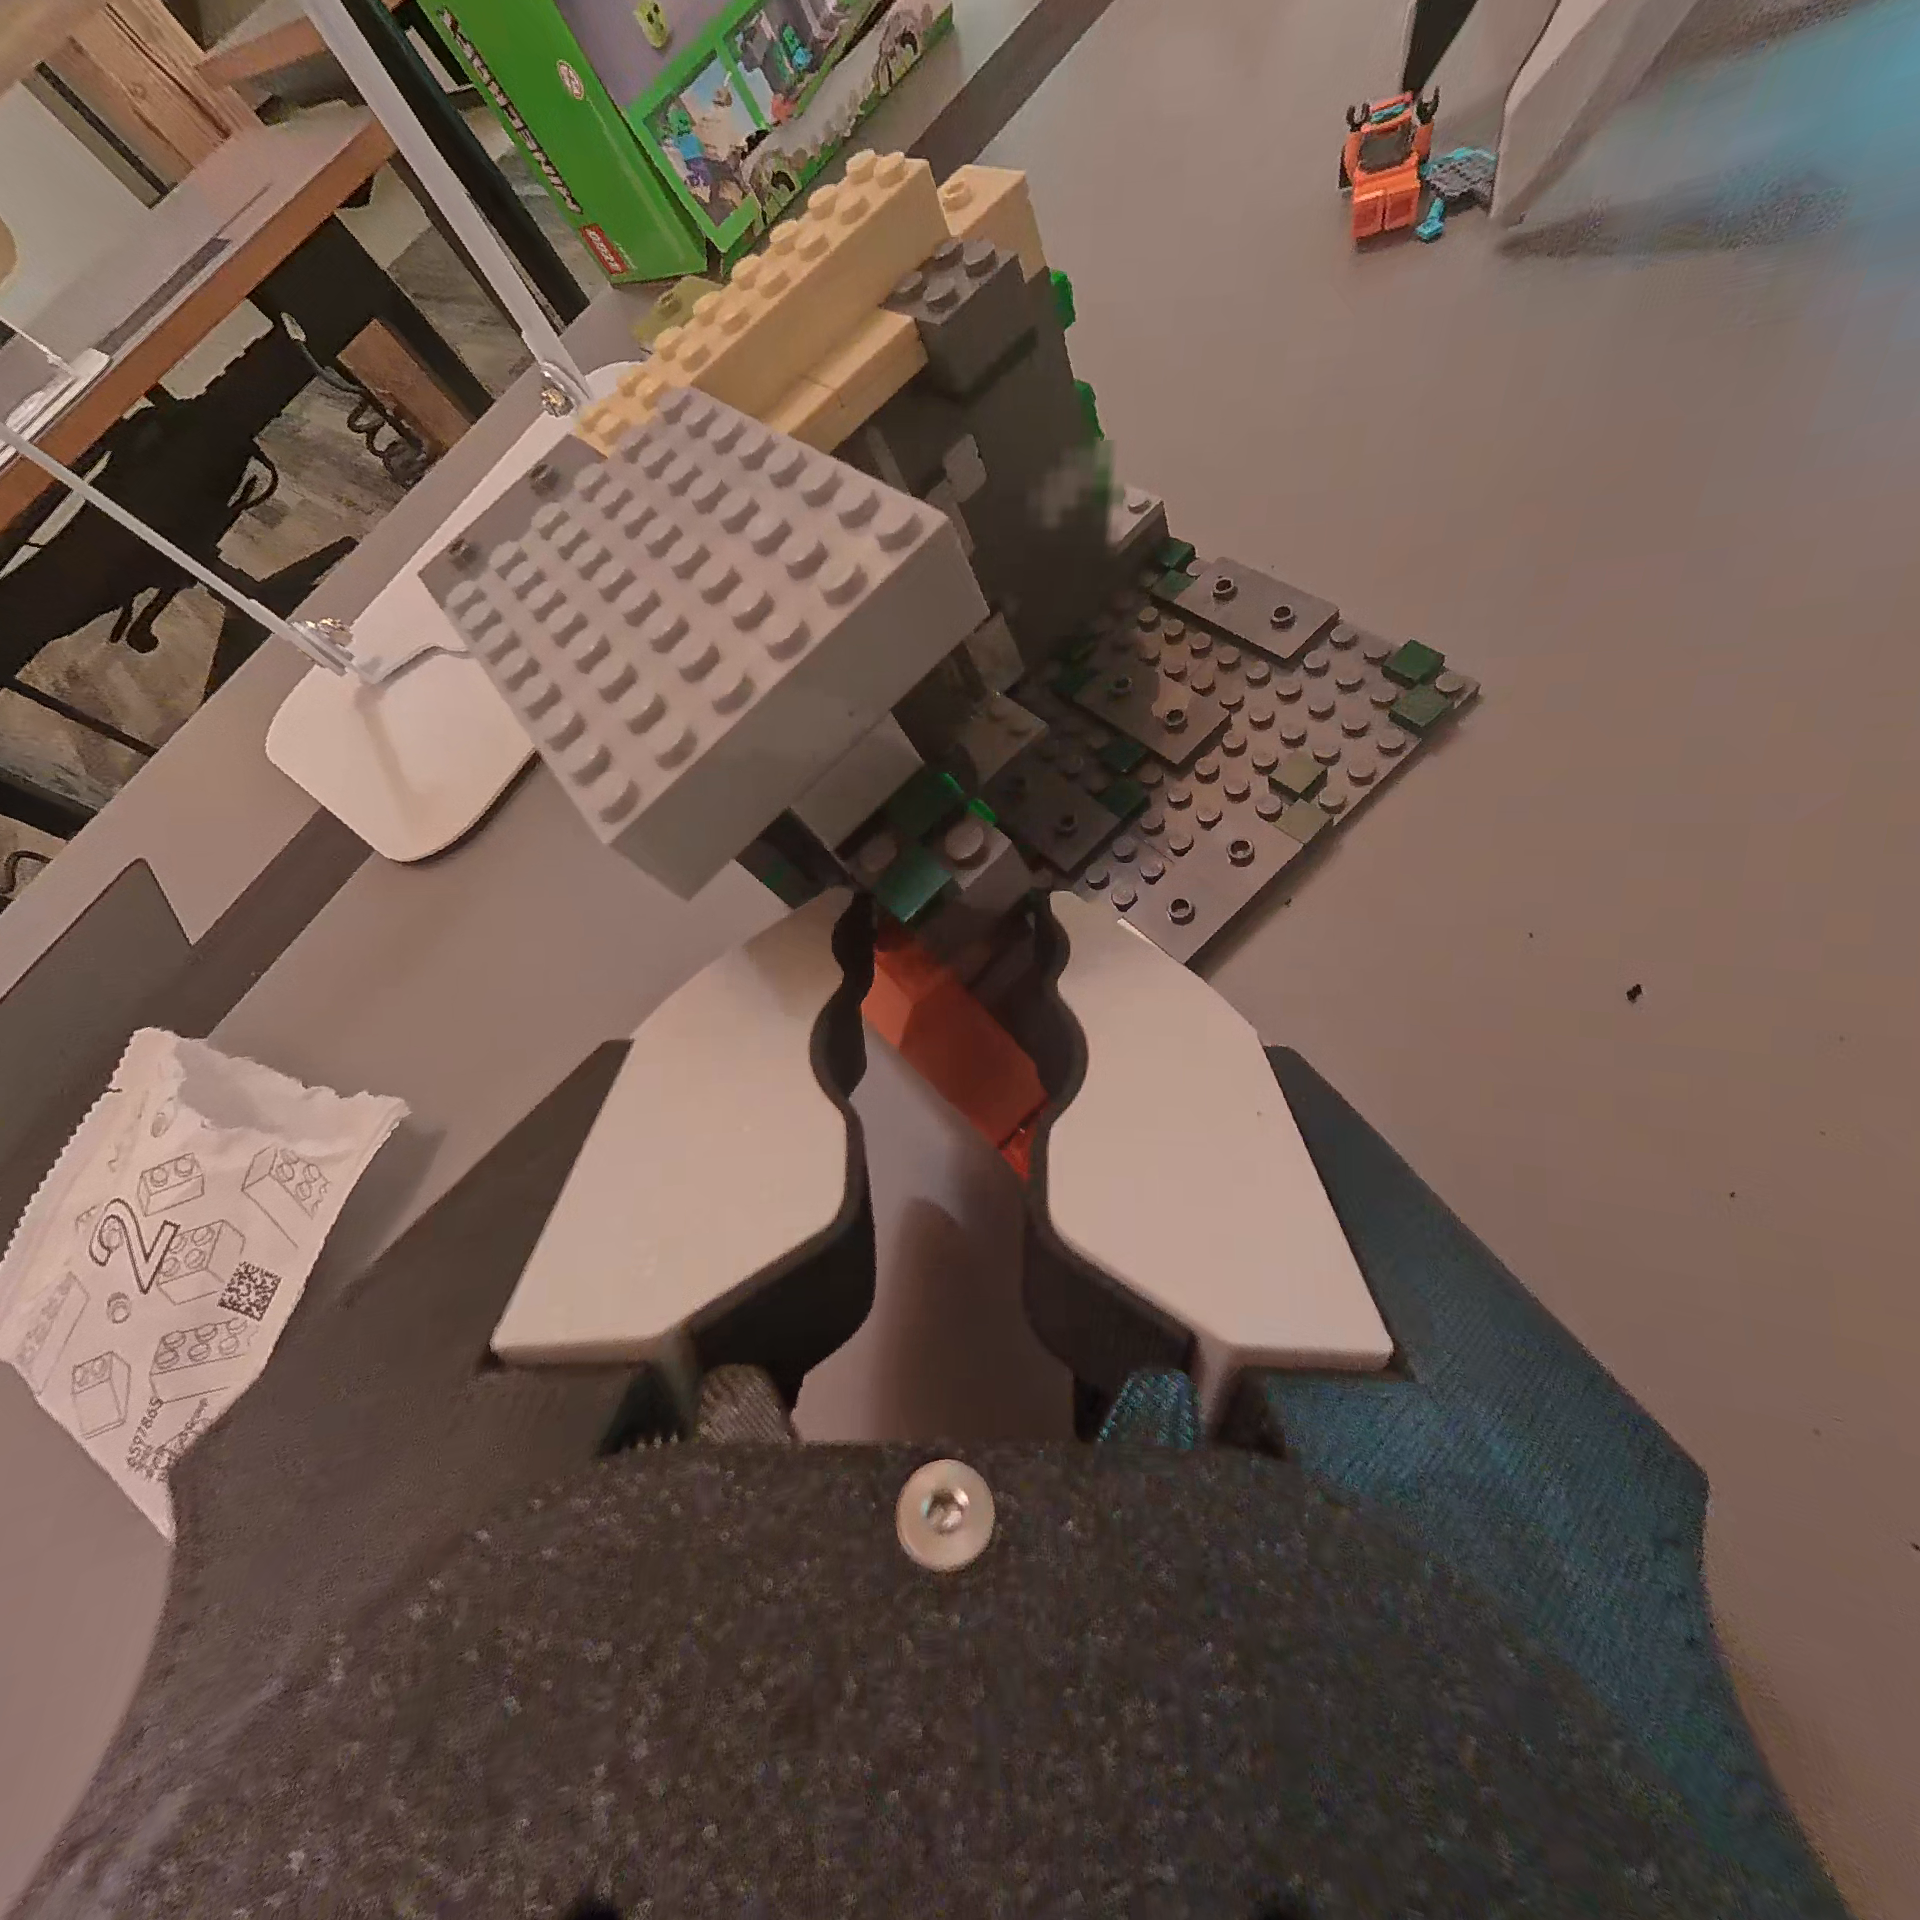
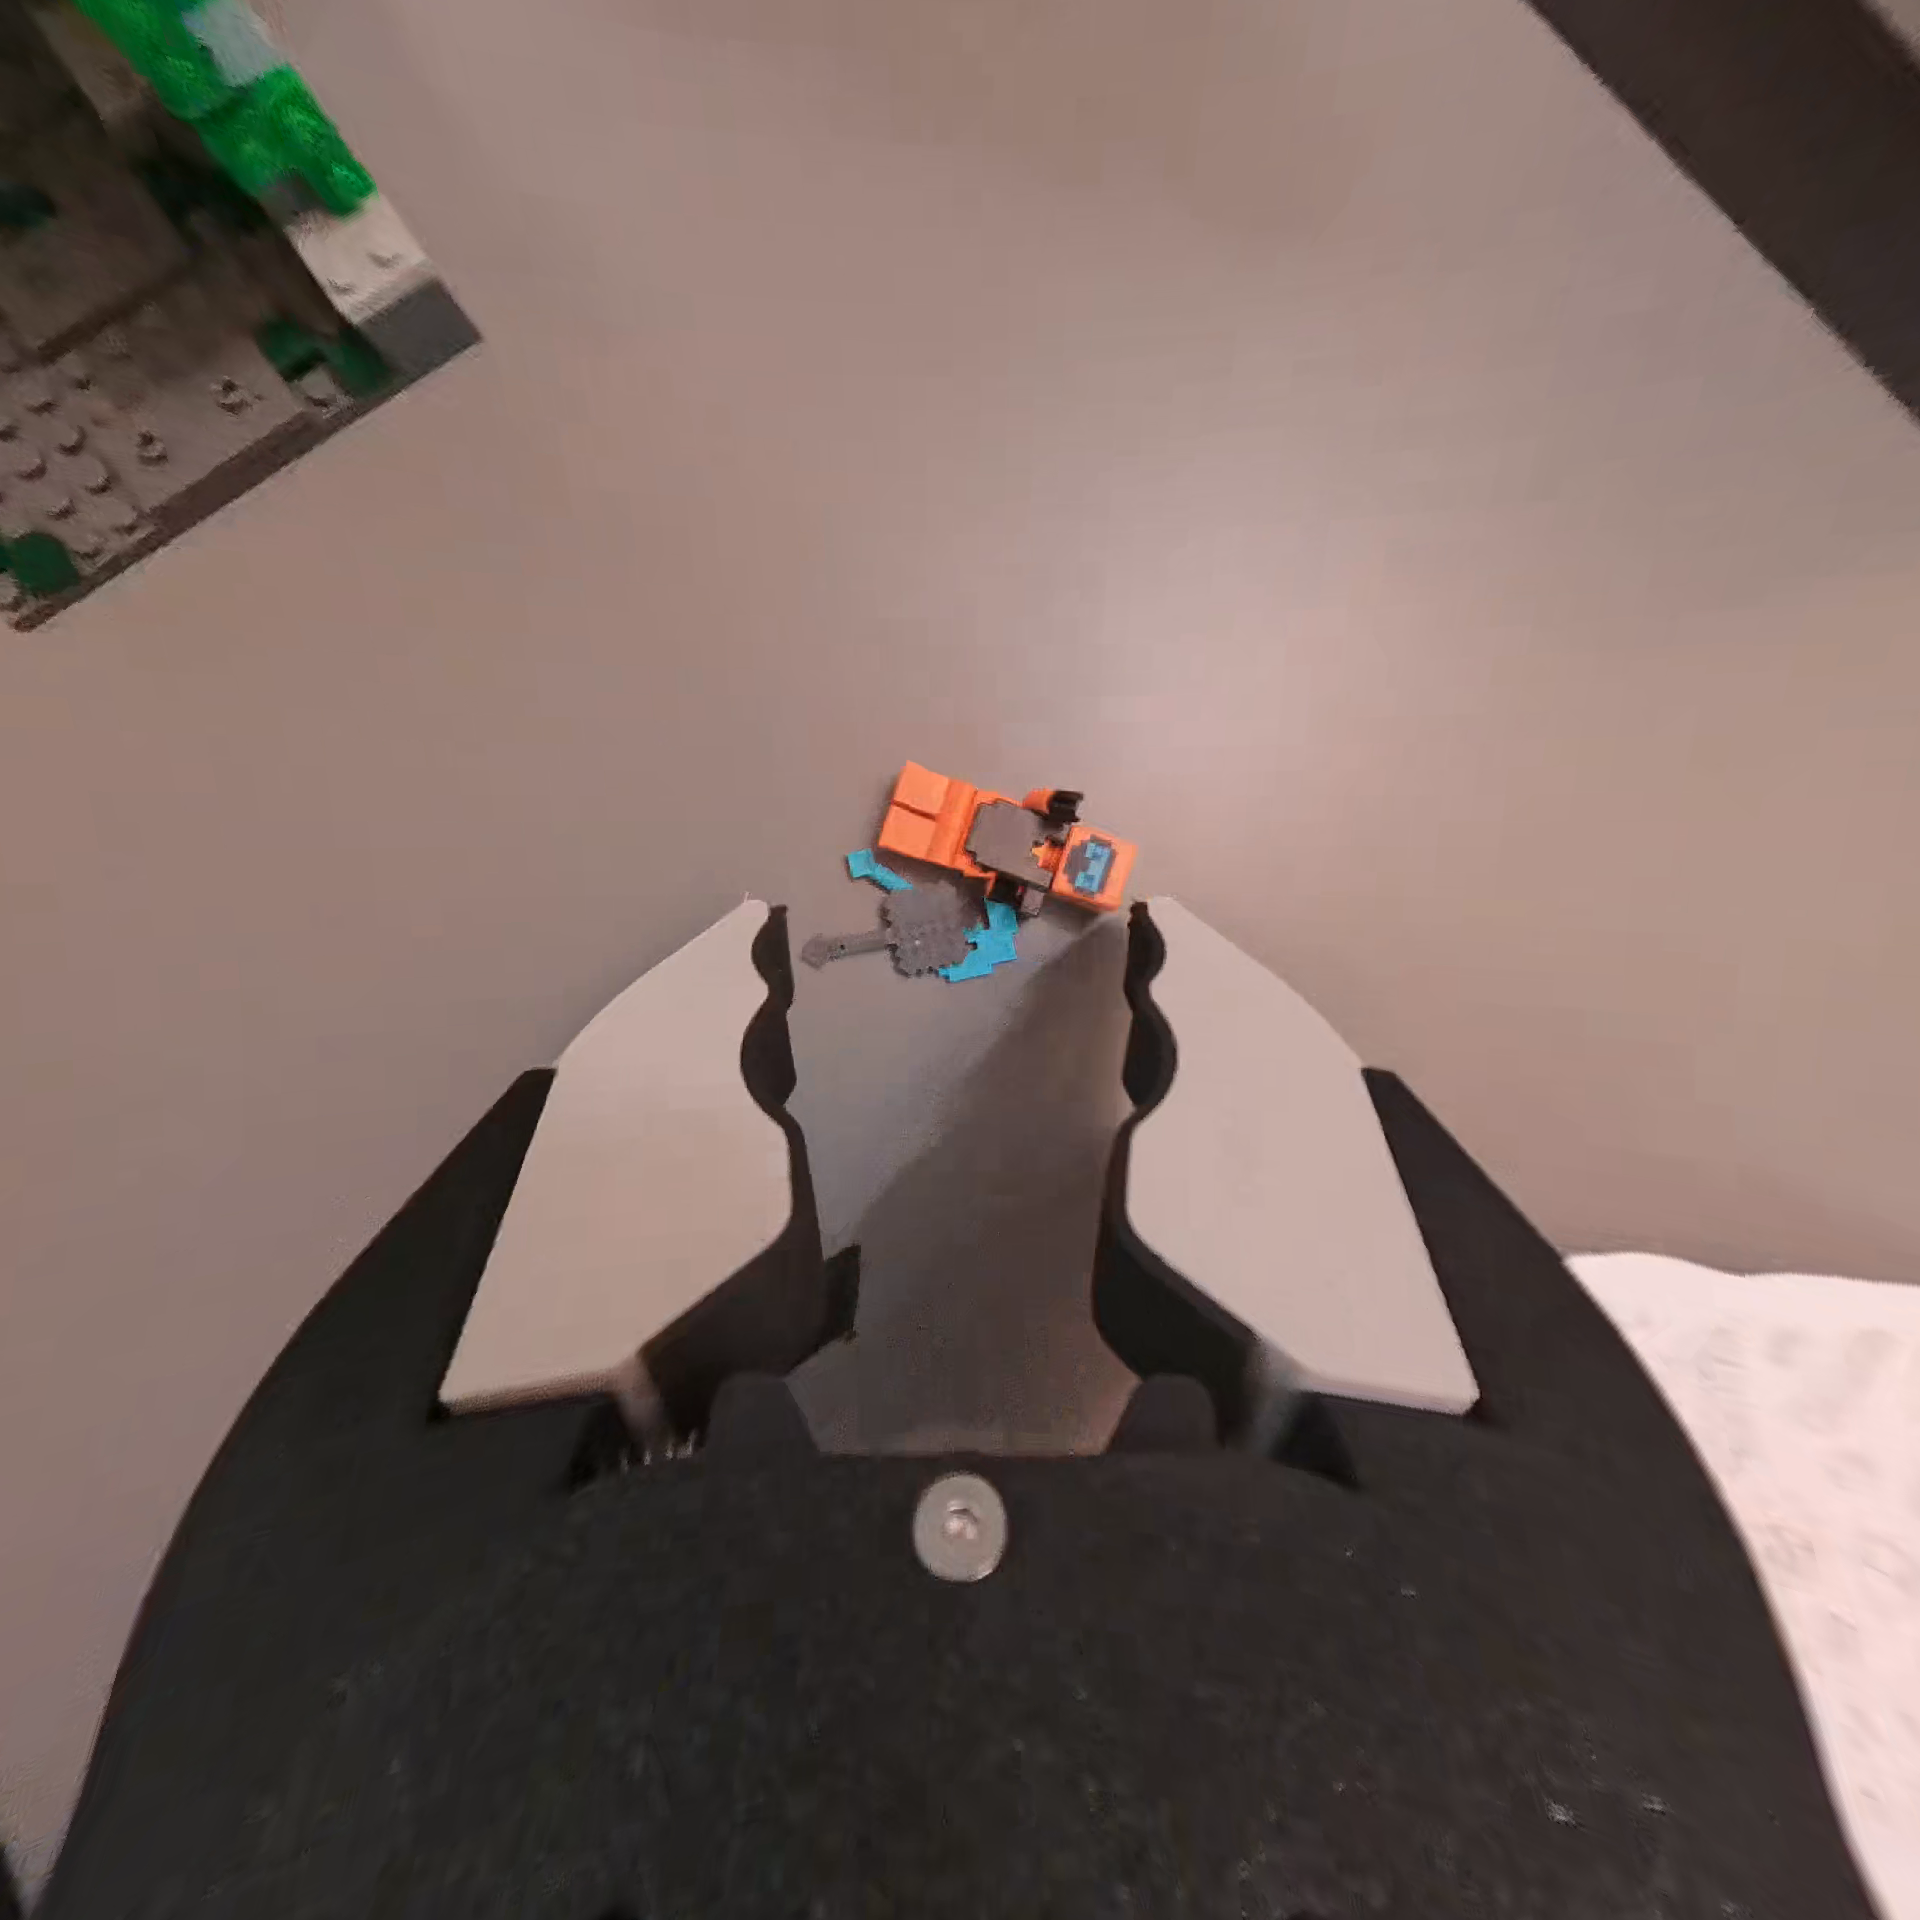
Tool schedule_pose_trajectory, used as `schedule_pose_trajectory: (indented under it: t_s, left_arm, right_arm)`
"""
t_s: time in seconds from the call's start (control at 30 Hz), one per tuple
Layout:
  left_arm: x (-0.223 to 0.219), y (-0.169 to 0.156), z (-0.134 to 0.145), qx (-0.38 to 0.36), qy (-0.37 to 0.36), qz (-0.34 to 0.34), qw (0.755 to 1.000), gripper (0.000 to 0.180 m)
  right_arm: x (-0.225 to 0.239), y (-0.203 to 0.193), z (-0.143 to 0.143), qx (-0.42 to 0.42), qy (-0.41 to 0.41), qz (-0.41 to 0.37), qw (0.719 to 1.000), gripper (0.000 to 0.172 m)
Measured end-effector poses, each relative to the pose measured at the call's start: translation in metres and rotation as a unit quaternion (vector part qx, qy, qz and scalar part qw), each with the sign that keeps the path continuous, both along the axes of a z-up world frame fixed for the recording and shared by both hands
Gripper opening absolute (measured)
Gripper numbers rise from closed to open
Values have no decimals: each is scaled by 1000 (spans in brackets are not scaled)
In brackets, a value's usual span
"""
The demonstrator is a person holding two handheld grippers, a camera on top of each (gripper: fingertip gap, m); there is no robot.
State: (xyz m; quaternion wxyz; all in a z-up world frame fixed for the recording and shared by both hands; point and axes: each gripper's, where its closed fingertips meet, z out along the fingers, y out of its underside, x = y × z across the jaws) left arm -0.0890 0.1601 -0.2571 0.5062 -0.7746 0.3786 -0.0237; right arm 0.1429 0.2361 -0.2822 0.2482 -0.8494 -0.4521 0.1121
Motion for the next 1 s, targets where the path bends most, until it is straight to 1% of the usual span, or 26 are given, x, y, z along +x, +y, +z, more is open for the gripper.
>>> schedule_pose_trajectory:
  t_s: [0.03,0.13,0.17,0.2,0.4,0.53,0.6,0.7,0.83,0.87,0.93,1.0]
  left_arm:
    - [0,0,0,0,0,0,1000,29]
    - [0,0,0,1,1,0,1000,29]
    - [0,0,0,0,1,-1,1000,29]
    - [0,0,0,-1,0,-1,1000,29]
    - [0,0,-1,-2,0,-3,1000,29]
    - [0,0,-1,-1,2,-5,1000,30]
    - [0,0,-1,0,2,-5,1000,30]
    - [0,0,-1,0,4,-7,1000,30]
    - [0,0,-1,-1,4,-8,1000,29]
    - [0,0,-1,-1,5,-8,1000,30]
    - [0,0,-1,-1,5,-8,1000,30]
    - [0,0,-1,-1,6,-8,1000,30]
  right_arm:
    - [0,2,-4,-6,-1,-9,1000,61]
    - [-4,8,-4,-12,17,-34,999,45]
    - [-6,10,-4,-11,20,-34,999,32]
    - [-7,11,-4,-10,23,-33,999,24]
    - [-12,39,1,11,12,-22,1000,24]
    - [-10,79,7,24,-29,-20,999,24]
    - [-6,101,9,17,-47,-27,998,24]
    - [1,132,11,15,-53,-47,997,24]
    - [6,152,3,-1,-31,-80,996,24]
    - [8,154,1,-1,-30,-87,996,28]
    - [10,152,4,9,-30,-95,995,45]
    - [9,144,21,39,-15,-87,995,48]
